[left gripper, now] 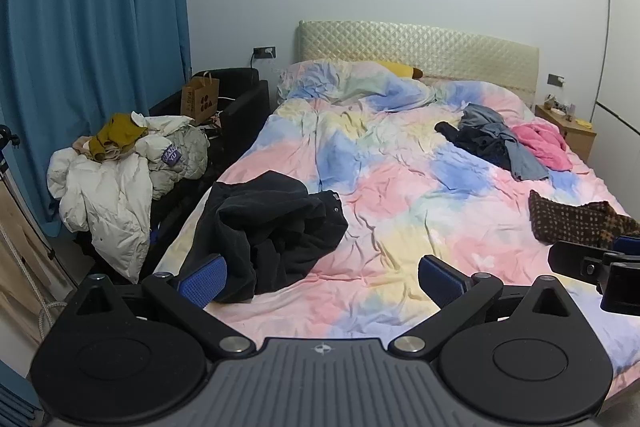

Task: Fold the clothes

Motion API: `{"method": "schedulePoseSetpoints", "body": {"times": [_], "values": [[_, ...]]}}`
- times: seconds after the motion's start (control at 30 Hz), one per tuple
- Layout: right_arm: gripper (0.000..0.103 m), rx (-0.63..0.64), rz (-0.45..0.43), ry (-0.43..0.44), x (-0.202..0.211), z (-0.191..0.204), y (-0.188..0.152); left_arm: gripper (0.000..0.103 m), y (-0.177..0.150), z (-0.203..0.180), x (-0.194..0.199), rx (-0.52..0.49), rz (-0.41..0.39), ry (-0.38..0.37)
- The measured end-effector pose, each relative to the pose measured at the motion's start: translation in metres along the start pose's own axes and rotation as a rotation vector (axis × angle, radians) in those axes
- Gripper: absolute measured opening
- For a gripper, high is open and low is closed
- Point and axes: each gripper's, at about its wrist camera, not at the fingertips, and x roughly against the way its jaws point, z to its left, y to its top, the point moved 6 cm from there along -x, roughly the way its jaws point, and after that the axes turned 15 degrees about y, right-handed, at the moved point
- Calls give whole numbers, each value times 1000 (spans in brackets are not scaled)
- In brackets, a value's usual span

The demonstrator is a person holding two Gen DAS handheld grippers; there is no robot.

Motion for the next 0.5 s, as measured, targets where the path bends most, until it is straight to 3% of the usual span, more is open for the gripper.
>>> {"method": "schedulePoseSetpoints", "body": {"times": [0.23,0.5], "values": [[103,-43,-4,30,6,-10,1,103,-3,7,9,9,7,-8],[103,6,27,4,-4,19,-7,103,-7,1,10,9,16,-12]]}}
